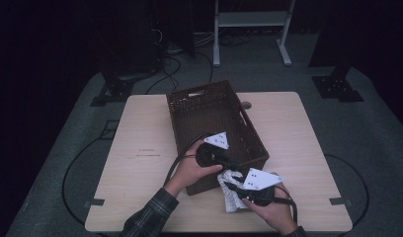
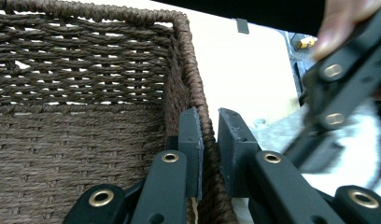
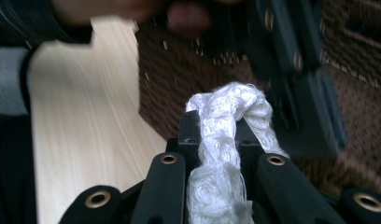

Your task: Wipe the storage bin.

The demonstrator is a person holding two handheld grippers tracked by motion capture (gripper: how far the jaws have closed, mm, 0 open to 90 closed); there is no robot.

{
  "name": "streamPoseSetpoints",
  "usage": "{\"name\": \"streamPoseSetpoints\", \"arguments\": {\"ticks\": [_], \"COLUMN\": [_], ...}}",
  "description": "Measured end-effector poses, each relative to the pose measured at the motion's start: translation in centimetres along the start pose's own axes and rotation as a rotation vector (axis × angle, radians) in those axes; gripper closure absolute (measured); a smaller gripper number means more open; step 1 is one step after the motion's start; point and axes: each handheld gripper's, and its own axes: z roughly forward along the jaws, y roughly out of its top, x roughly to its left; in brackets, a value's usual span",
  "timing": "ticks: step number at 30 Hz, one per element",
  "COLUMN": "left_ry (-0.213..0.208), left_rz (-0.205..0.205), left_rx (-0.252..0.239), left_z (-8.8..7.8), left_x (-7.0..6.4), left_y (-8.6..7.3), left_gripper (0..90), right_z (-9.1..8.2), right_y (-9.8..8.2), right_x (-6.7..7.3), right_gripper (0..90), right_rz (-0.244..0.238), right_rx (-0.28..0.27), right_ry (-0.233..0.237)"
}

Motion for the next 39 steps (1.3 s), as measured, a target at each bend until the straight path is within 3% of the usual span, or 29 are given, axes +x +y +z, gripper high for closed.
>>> {"name": "streamPoseSetpoints", "arguments": {"ticks": [5,12,20,24,26,29,33,39], "left_ry": [0.002,0.002,0.002,0.001,0.001,0.001,0.003,0.001], "left_rz": [0.001,-0.001,0.0,0.0,0.001,0.001,0.001,-0.001], "left_rx": [0.002,0.001,0.004,0.005,0.004,0.001,0.005,0.002], "left_z": [0.0,0.0,0.0,0.0,0.0,0.0,0.0,0.0], "left_x": [0.0,0.0,0.0,0.0,0.0,0.0,0.0,0.0], "left_y": [0.0,0.0,0.0,0.0,0.0,0.0,0.0,0.0], "left_gripper": [79.2,79.2,79.2,79.2,79.2,79.2,79.2,79.2], "right_z": [1.4,4.3,6.0,6.5,6.2,5.4,4.3,3.1], "right_y": [-0.4,-2.5,-3.2,-3.3,-3.0,-2.1,-0.9,0.5], "right_x": [-0.1,-0.1,0.3,0.4,0.5,0.8,1.1,1.5], "right_gripper": [77.9,77.9,77.9,77.9,77.9,77.9,77.8,77.7], "right_rz": [-0.001,-0.009,-0.005,-0.033,-0.027,-0.015,-0.028,-0.038], "right_rx": [0.033,0.158,0.207,0.224,0.213,0.152,0.099,0.028], "right_ry": [0.013,0.048,0.076,0.082,0.077,0.078,0.057,0.061]}}
